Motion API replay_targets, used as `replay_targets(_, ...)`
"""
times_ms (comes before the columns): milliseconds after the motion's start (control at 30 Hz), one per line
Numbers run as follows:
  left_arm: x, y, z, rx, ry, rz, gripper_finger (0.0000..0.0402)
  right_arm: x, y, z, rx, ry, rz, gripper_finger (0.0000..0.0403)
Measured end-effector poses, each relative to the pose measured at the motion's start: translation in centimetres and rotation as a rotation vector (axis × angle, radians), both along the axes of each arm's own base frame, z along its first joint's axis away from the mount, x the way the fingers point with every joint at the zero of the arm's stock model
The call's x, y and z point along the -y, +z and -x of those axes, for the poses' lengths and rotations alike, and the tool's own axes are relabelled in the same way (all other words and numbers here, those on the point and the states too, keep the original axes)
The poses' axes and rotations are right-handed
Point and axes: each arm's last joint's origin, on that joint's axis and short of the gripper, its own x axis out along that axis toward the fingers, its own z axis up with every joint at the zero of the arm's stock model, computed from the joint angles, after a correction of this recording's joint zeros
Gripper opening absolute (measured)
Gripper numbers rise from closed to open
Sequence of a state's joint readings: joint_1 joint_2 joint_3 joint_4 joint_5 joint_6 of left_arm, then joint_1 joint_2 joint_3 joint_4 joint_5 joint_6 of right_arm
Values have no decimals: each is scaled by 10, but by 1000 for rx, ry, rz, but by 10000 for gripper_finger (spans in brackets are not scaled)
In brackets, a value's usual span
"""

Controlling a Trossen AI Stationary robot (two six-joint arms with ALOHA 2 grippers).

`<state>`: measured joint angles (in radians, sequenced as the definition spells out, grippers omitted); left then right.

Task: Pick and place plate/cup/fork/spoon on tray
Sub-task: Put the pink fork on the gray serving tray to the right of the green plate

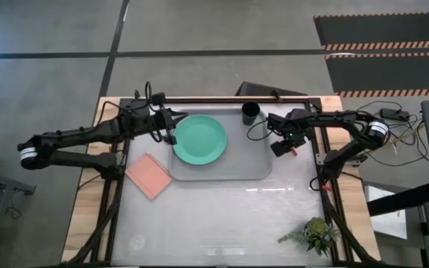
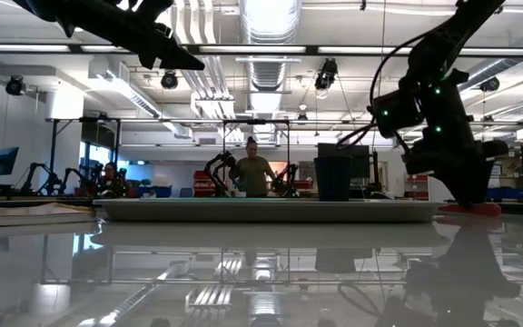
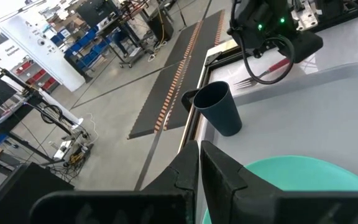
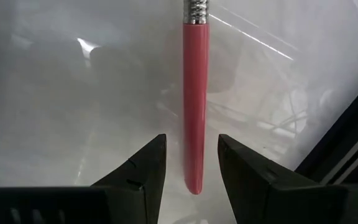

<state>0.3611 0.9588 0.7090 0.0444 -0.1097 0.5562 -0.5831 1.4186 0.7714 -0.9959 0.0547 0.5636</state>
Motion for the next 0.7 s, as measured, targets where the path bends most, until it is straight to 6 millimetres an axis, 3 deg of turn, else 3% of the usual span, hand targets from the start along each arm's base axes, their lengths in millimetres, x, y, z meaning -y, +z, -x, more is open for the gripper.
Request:
replay_targets(200, 0, 0, 0, 0, 0, 0, 0, 1, -2, -1, 24, 7, 13, 121)
replay_targets(567, 0, 0, 0, 0, 0, 0, 0, 0, -4, 0, 26, 15, 10, 25)
replay_targets(700, 0, 0, 0, 0, 0, 0, 0, 0, -3, 0, 26, 14, 10, 19)
